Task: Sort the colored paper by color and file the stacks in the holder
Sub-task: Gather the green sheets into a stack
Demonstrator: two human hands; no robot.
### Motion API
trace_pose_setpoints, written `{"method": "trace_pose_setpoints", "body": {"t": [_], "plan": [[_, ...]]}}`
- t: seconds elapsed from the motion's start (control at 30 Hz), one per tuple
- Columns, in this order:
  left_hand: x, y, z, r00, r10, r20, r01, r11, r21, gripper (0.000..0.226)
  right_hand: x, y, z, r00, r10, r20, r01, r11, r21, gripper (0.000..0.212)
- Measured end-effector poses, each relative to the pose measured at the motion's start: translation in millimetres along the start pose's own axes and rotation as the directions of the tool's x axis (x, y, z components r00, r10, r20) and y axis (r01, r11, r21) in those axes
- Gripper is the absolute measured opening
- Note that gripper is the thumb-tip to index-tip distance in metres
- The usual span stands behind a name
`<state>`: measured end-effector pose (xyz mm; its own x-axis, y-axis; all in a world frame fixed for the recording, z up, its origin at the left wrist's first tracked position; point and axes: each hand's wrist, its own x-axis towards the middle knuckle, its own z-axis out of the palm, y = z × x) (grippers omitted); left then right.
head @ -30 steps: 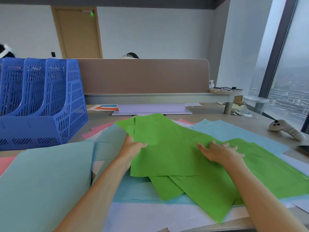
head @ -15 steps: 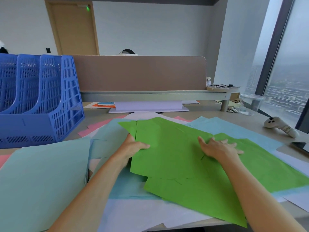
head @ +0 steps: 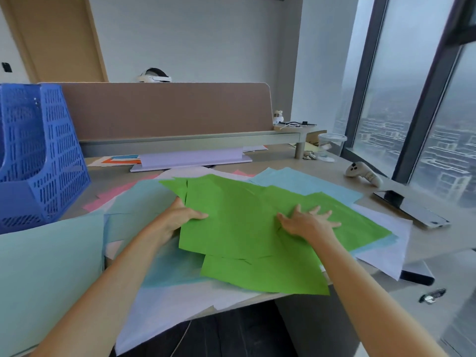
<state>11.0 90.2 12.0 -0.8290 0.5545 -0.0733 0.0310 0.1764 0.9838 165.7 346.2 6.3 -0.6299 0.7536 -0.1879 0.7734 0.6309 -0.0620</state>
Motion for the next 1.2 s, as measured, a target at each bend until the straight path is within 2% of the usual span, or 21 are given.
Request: {"method": "trace_pose_setpoints", "body": {"t": [0.07, 0.2, 0.27, 0.37, 0.47, 0.6, 0.77, 0.87, 0.9, 0.93, 0.97, 1.03, 1.1, 1.13, 1.17, 1.2], "plan": [[0.9, 3.4, 7.2, 1.000, -0.005, 0.031, 0.005, 1.000, -0.001, 0.094, -0.7, -3.2, 5.6, 0.996, -0.062, -0.058, 0.063, 0.998, 0.012, 0.074], [-5.6, 5.6, 22.9, 0.999, -0.029, 0.031, 0.029, 1.000, 0.006, 0.073, 0.5, -1.5, 7.7, 0.948, -0.276, -0.156, 0.299, 0.942, 0.153, 0.069], [-3.8, 0.9, 24.3, 0.999, -0.040, 0.022, 0.039, 0.999, 0.031, 0.082, -0.2, 8.4, 7.7, 0.951, -0.246, -0.190, 0.276, 0.948, 0.157, 0.068], [10.5, -9.0, 20.7, 0.999, -0.047, 0.007, 0.046, 0.997, 0.064, 0.104, -2.4, 21.7, 11.7, 0.982, -0.125, -0.139, 0.130, 0.991, 0.029, 0.074], [3.6, -2.9, 31.4, 0.998, -0.068, -0.001, 0.068, 0.996, 0.064, 0.097, -2.9, 21.9, 16.0, 0.975, -0.196, -0.109, 0.202, 0.978, 0.051, 0.074], [-2.3, 2.1, 48.4, 0.998, -0.060, 0.003, 0.060, 0.996, 0.064, 0.094, 0.3, 13.7, 9.5, 0.942, -0.315, -0.116, 0.334, 0.916, 0.223, 0.067], [-22.3, 15.2, 59.7, 0.988, 0.137, -0.076, -0.131, 0.988, 0.079, 0.075, 2.3, 17.8, 2.6, 0.919, -0.355, -0.174, 0.395, 0.812, 0.430, 0.063], [-38.4, 30.2, 52.7, 0.963, 0.244, -0.115, -0.240, 0.969, 0.049, 0.060, 9.2, 20.6, 5.8, 0.921, -0.292, -0.259, 0.387, 0.776, 0.499, 0.076], [-44.8, 36.8, 47.2, 0.956, 0.263, -0.127, -0.262, 0.965, 0.020, 0.056, 9.2, 20.1, 5.1, 0.923, -0.265, -0.279, 0.381, 0.731, 0.566, 0.086], [-45.3, 38.5, 38.3, 0.955, 0.271, -0.124, -0.274, 0.962, -0.005, 0.053, 7.1, 18.0, 3.8, 0.932, -0.232, -0.279, 0.362, 0.637, 0.681, 0.097], [-47.6, 41.3, 30.7, 0.956, 0.264, -0.130, -0.272, 0.961, -0.048, 0.052, 5.5, 15.3, 2.0, 0.941, -0.198, -0.275, 0.339, 0.503, 0.795, 0.106], [-48.0, 42.6, 17.6, 0.974, 0.184, -0.135, -0.198, 0.975, -0.100, 0.055, 3.6, 9.7, -5.2, 0.962, -0.151, -0.229, 0.257, 0.201, 0.946, 0.101], [-50.7, 38.8, 11.2, 0.982, 0.102, -0.158, -0.122, 0.985, -0.123, 0.038, 6.1, 3.4, -11.6, 0.979, -0.154, -0.136, 0.131, -0.043, 0.990, 0.101], [-52.9, 36.5, 11.4, 0.983, 0.078, -0.164, -0.097, 0.989, -0.113, 0.032, 10.5, 0.2, -11.1, 0.983, -0.157, -0.094, 0.076, -0.116, 0.990, 0.102], [-53.8, 32.5, 12.0, 0.983, 0.051, -0.175, -0.067, 0.994, -0.088, 0.029, 13.9, -3.6, -9.9, 0.984, -0.164, -0.075, 0.051, -0.144, 0.988, 0.089], [-53.1, 27.6, 11.3, 0.983, 0.046, -0.178, -0.058, 0.997, -0.060, 0.028, 15.3, -7.8, -7.9, 0.985, -0.153, -0.076, 0.056, -0.130, 0.990, 0.063]]}}
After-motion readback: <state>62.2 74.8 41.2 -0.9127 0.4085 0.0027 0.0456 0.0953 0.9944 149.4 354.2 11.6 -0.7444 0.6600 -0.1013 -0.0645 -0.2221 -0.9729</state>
